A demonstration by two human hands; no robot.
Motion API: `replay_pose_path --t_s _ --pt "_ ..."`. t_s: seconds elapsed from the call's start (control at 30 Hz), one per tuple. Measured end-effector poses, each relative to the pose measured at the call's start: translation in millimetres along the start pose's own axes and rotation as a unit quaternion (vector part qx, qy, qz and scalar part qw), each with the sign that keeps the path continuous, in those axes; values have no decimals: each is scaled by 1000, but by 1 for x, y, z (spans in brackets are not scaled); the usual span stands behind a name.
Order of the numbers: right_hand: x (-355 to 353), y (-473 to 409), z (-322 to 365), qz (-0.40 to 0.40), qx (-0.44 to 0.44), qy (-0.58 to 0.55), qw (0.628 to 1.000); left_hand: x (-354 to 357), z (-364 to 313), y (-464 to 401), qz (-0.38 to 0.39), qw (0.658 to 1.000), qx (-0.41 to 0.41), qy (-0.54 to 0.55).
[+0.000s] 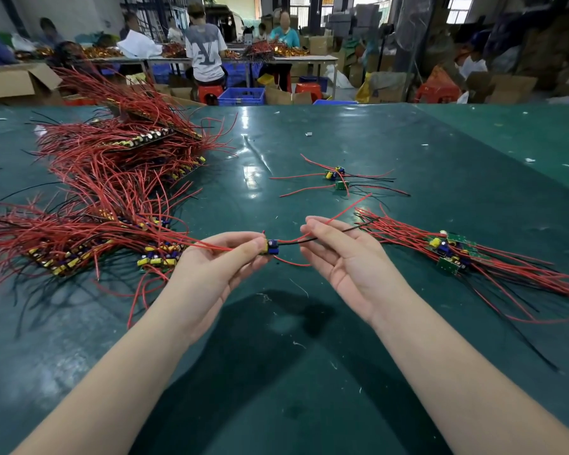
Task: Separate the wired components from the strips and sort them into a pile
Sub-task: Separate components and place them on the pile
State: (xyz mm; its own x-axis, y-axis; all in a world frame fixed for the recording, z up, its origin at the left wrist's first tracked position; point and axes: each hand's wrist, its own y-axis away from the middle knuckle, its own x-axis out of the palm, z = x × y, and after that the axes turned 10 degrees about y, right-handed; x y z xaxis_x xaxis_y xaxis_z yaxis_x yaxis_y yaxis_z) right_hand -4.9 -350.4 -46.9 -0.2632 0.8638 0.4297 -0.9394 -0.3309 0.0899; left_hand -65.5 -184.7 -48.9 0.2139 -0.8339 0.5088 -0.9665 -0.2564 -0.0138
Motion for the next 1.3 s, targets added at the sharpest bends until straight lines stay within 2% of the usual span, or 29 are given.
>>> replay_pose_path --t_s 0.1,0.33,0.5,0.7,0.93,1.13,1.3 --pt "-2 -1 3 -5 -2 -2 1000 -1 -1 0 4 1000 3 14" --pt "-2 3 4 41 -18 71 996 -1 -2 1 15 1000 -13 17" --pt "3 6 -1 54 0 112 992 1 2 3 26 1000 -1 -14" --pt "4 6 1 63 19 91 994 2 0 5 20 993 70 -88" --pt "3 7 1 75 59 75 993 3 1 5 27 988 100 -111" --pt "5 6 -2 100 79 27 992 3 2 4 32 994 88 -57" --pt "5 7 -4 95 60 39 993 2 2 4 27 996 76 -39"
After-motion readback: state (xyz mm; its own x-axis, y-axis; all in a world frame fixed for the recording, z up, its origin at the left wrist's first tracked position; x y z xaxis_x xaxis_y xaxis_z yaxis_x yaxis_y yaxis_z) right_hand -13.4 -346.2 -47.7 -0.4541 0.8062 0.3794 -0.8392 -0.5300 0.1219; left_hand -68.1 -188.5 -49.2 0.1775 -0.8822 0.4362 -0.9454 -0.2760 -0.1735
